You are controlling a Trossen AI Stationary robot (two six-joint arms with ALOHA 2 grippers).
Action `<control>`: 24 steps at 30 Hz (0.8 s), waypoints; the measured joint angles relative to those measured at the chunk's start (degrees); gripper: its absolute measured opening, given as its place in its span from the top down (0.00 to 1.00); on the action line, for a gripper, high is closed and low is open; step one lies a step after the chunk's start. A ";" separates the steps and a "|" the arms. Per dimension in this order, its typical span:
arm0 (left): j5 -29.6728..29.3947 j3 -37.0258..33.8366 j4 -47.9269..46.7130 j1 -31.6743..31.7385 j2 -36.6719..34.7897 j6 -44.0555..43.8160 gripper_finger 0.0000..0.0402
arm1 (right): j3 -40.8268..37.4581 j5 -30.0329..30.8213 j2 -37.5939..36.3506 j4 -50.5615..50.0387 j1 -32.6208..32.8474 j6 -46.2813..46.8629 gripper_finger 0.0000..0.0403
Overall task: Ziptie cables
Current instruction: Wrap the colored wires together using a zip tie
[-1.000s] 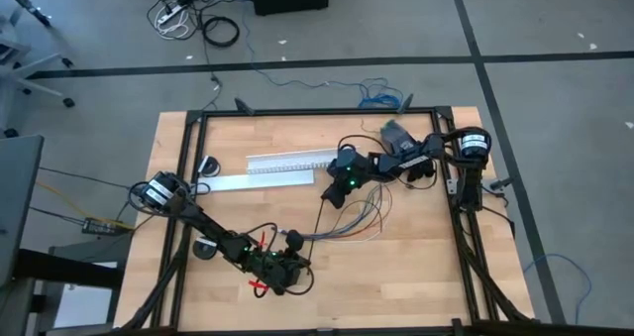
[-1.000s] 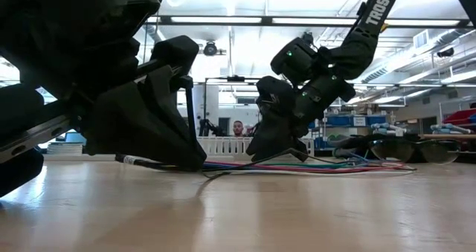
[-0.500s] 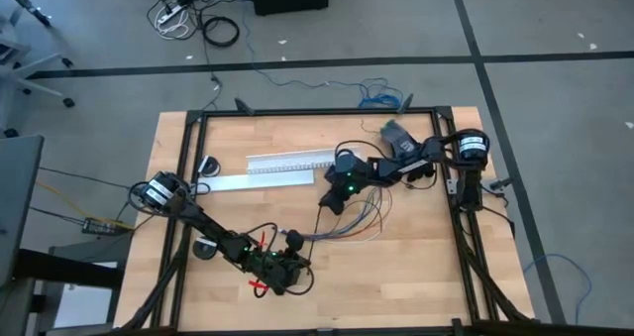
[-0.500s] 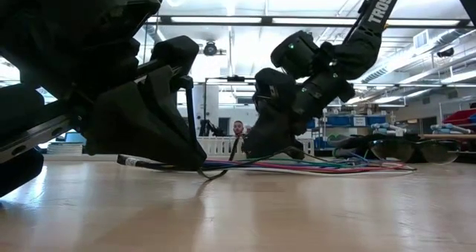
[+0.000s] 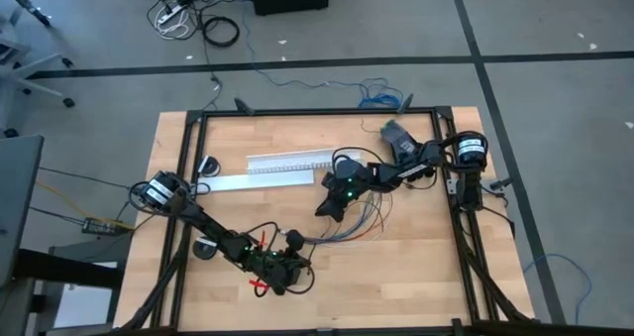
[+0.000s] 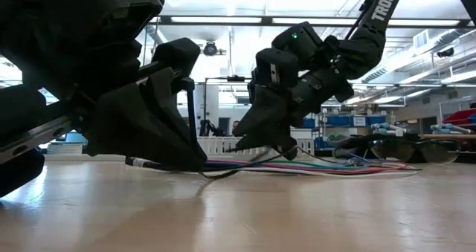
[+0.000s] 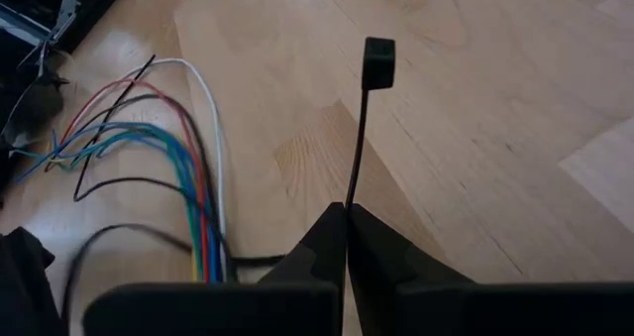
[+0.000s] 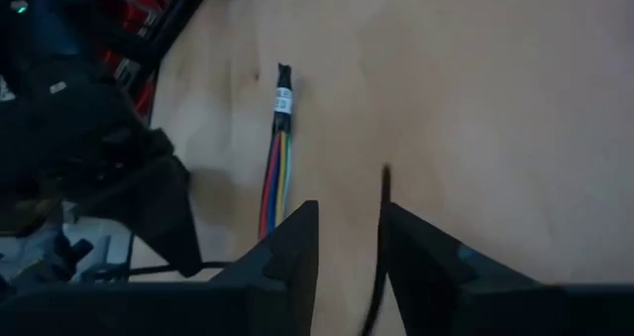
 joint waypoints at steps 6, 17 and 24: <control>-0.04 0.00 -0.06 -0.01 0.00 -0.24 1.00 | 0.04 -0.50 -0.06 0.02 0.40 -0.19 0.73; -0.06 -0.09 -0.17 -0.01 0.00 -1.11 1.00 | 0.13 0.68 -0.20 -1.44 -0.60 -0.85 0.73; 0.03 -0.11 -0.74 0.02 0.00 -2.84 1.00 | 0.13 5.29 -0.37 -3.06 -0.90 -2.45 0.73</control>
